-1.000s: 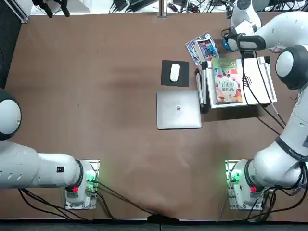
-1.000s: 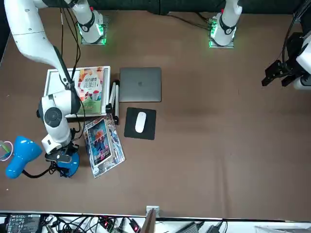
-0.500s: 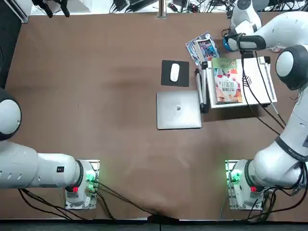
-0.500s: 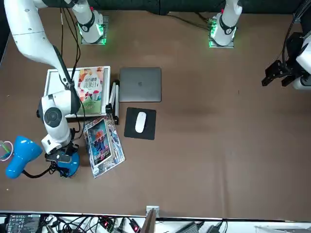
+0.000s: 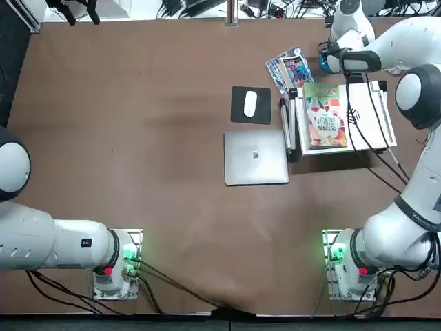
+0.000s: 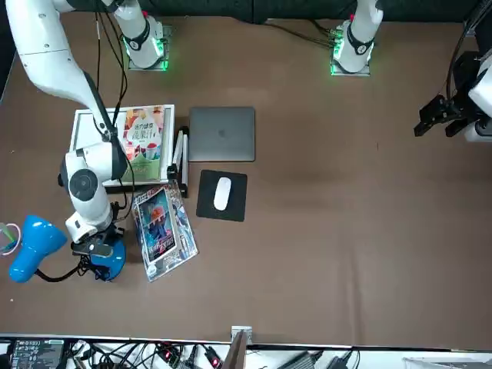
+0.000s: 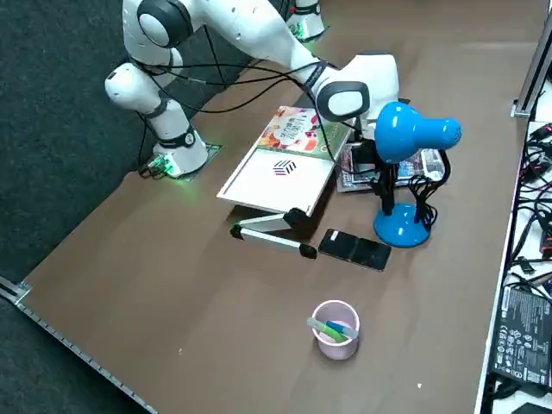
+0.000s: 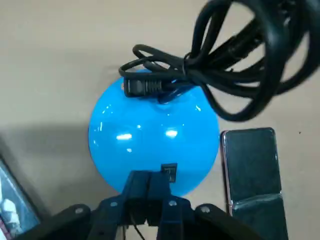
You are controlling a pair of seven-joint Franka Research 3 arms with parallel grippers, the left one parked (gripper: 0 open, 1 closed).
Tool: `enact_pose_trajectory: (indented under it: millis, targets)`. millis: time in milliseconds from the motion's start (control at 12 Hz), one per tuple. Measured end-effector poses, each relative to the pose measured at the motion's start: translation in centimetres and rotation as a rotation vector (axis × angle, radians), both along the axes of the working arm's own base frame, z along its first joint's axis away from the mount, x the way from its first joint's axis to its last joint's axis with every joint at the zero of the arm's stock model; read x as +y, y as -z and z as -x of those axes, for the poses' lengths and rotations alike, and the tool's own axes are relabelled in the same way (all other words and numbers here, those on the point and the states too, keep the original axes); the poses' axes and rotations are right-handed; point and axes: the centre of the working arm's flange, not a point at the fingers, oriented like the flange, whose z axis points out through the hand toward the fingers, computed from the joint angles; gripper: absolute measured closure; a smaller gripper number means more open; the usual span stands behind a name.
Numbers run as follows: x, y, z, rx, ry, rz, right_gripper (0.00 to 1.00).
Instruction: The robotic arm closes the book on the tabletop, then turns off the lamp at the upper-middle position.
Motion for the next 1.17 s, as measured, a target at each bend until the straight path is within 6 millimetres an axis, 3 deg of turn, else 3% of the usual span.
enact_pose_trajectory:
  millis: [833, 1167]
  targets:
    - [-0.8, 2.0, 2.0, 0.064, 0.044, -0.055, 0.98]
    - [-0.4, 1.3, 1.9, 0.067, 0.046, -0.078, 0.98]
